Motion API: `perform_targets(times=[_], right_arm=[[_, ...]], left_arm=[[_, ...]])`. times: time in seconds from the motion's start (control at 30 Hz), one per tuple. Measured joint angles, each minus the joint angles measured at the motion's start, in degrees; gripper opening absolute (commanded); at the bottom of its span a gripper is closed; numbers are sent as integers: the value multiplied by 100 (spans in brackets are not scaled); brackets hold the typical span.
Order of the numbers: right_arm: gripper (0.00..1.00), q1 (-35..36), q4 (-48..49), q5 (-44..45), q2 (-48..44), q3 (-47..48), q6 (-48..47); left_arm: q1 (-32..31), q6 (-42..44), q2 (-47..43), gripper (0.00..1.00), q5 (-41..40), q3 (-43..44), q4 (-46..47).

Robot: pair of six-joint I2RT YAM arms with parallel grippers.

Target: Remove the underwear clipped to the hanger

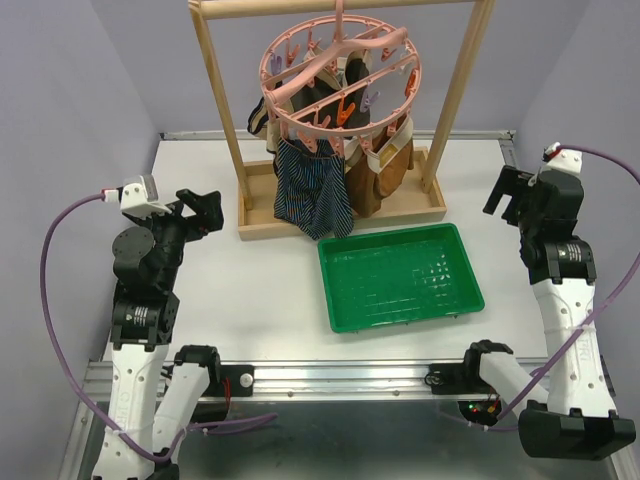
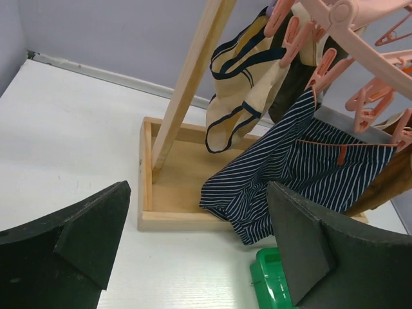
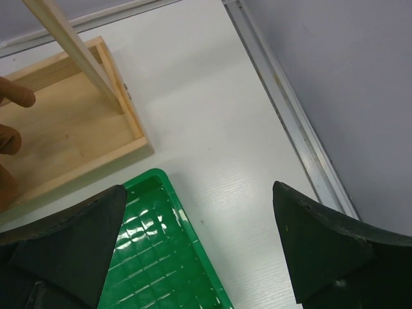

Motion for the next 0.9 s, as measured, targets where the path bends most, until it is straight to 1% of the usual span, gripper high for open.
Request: perform_targets(times=[0.13,0.2,0.27,0.3,0.4,0.53,0.6,0.83,0.9], right_arm=[[100,0,-2,-208,-24,17,-157],[100,-4,-2,-697,-92,22,-481],[100,-4,0,-1373,-269,22,-916],[100,-4,2,-1886,-396,22,-1259],[100,-4,9,-2997,-861,15,-1998],[100,2,157,-3799,-1104,22,-2186],[100,2,177,-4089,-960,48,-2142],[100,0,170,-5278,129,179,-1908],[100,0,179,-5506,295,214,-1864]], left_arm=[[0,-59,-28,99,138,28,4],[0,-94,-42,99,214,28,9],[0,-136,-33,99,306,28,28],[0,-162,-20,99,367,28,48],[0,-201,22,99,479,28,92],[0,-212,92,99,614,28,116],[0,-210,136,99,669,28,118],[0,-195,129,99,837,28,138],[2,-186,59,99,927,28,138]])
